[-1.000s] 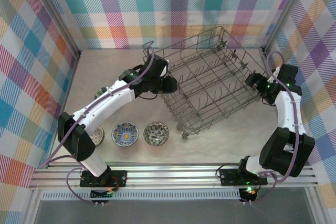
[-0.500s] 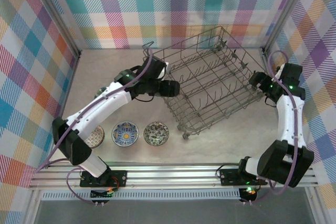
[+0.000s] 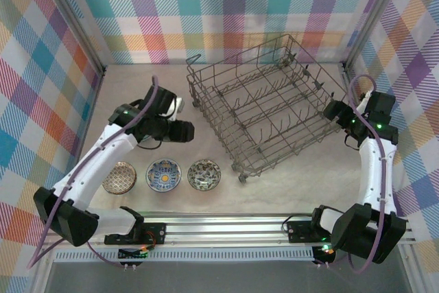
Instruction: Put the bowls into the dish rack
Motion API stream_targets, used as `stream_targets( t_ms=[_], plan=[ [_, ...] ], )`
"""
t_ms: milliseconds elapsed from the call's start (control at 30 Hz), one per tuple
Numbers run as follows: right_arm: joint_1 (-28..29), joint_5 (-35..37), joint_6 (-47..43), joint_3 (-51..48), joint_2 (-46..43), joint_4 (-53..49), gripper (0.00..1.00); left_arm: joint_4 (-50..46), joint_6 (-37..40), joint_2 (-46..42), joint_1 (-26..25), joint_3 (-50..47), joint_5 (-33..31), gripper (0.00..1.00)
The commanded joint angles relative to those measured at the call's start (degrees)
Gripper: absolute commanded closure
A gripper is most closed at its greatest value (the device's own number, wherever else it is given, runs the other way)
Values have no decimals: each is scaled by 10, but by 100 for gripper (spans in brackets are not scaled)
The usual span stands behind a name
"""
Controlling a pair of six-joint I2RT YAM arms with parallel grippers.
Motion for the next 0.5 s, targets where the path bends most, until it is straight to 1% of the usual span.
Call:
stream_targets(
  t_ms=[0, 167, 267, 467],
  plan=[
    [5, -21, 1, 3, -15, -8, 1, 0, 30, 26, 3, -45, 42, 40],
    [6, -24, -3, 7, -30, -22, 1, 28, 55, 83, 2, -79, 64, 41],
    [6, -31, -3, 5, -36, -26, 1, 40, 65, 120, 0, -79, 80, 43],
    [6, -36, -3, -1, -39, -24, 1, 51, 89, 181, -17, -69, 91, 45]
  ],
)
